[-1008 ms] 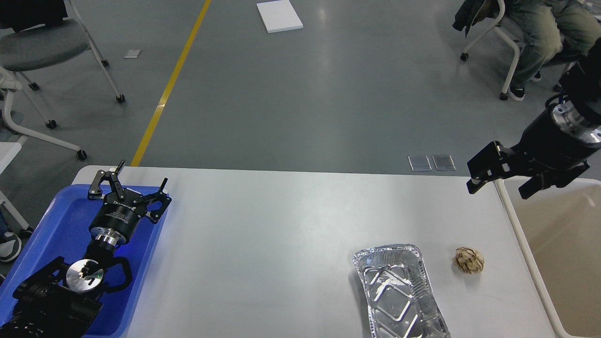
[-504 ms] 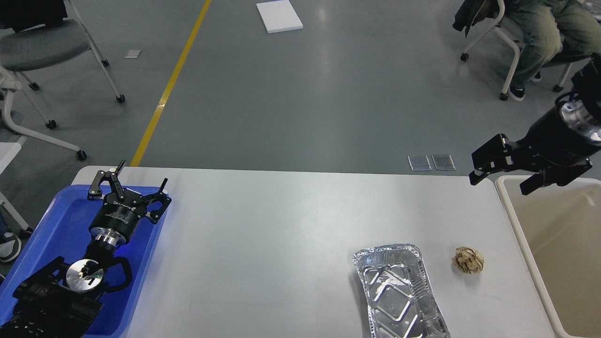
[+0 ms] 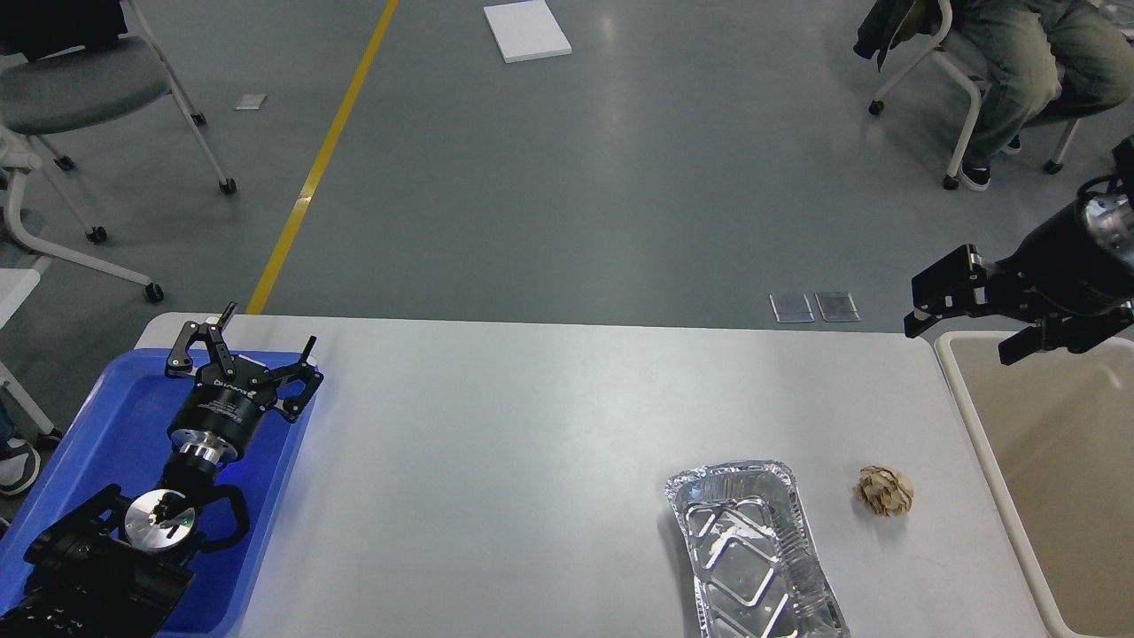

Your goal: Tidy desktop

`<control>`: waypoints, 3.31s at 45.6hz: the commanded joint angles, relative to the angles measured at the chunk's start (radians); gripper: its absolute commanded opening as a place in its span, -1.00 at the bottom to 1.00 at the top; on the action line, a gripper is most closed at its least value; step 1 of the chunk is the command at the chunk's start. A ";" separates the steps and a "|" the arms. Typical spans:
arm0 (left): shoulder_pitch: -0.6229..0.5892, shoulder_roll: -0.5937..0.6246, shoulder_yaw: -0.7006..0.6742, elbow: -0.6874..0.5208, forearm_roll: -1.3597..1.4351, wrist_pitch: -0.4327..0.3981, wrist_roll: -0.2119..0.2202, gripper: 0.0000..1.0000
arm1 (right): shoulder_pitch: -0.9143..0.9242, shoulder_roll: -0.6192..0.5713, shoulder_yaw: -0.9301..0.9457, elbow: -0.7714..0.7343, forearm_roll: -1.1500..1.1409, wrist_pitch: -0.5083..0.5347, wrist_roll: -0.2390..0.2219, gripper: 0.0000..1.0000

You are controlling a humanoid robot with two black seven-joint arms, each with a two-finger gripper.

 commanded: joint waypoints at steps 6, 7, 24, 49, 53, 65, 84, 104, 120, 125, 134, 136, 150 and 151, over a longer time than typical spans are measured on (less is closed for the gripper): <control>0.000 0.000 0.001 0.000 0.000 0.000 0.001 1.00 | -0.101 0.071 0.016 0.042 -0.059 -0.159 0.000 1.00; 0.000 0.000 0.000 0.000 -0.001 0.000 -0.001 1.00 | -0.103 0.073 0.024 0.053 -0.059 -0.161 0.000 1.00; 0.000 0.000 0.000 0.000 -0.001 0.000 -0.001 1.00 | -0.212 0.172 0.095 0.137 -0.069 -0.273 0.000 1.00; 0.000 0.000 0.001 0.000 -0.001 0.000 -0.001 1.00 | -0.470 0.261 0.133 0.073 -0.077 -0.447 0.001 1.00; 0.000 0.000 0.000 0.000 0.000 0.000 0.001 1.00 | -0.496 0.261 0.133 0.073 -0.079 -0.469 0.003 1.00; 0.000 0.000 0.000 0.000 -0.001 0.000 -0.001 1.00 | -0.585 0.280 0.154 0.073 -0.148 -0.592 0.006 0.99; 0.000 0.000 0.001 0.000 0.001 0.000 -0.001 1.00 | -0.680 0.309 0.159 0.053 -0.175 -0.701 0.007 0.87; 0.000 0.000 0.000 0.000 0.000 0.000 0.001 1.00 | -0.706 0.318 0.145 0.030 -0.181 -0.756 0.006 0.26; 0.000 0.000 0.001 0.000 -0.001 0.000 0.001 1.00 | -0.707 0.344 0.127 0.025 -0.201 -0.780 0.006 -0.48; 0.000 0.000 0.001 0.000 0.001 0.000 0.001 1.00 | -0.706 0.350 0.107 0.025 -0.201 -0.782 0.006 -0.87; 0.000 0.000 0.001 0.000 0.001 0.000 0.001 1.00 | -0.706 0.352 0.105 0.027 -0.198 -0.777 0.010 -1.00; 0.000 0.000 0.001 0.000 0.001 0.000 0.001 1.00 | -0.706 0.352 0.105 0.028 -0.198 -0.776 0.010 -1.00; 0.000 0.000 0.000 0.000 0.000 0.000 0.001 1.00 | -0.664 0.340 0.105 0.051 -0.195 -0.754 0.015 -1.00; 0.000 0.000 0.001 0.000 0.001 0.000 0.001 1.00 | -0.655 0.337 0.107 0.056 -0.195 -0.748 0.014 -1.00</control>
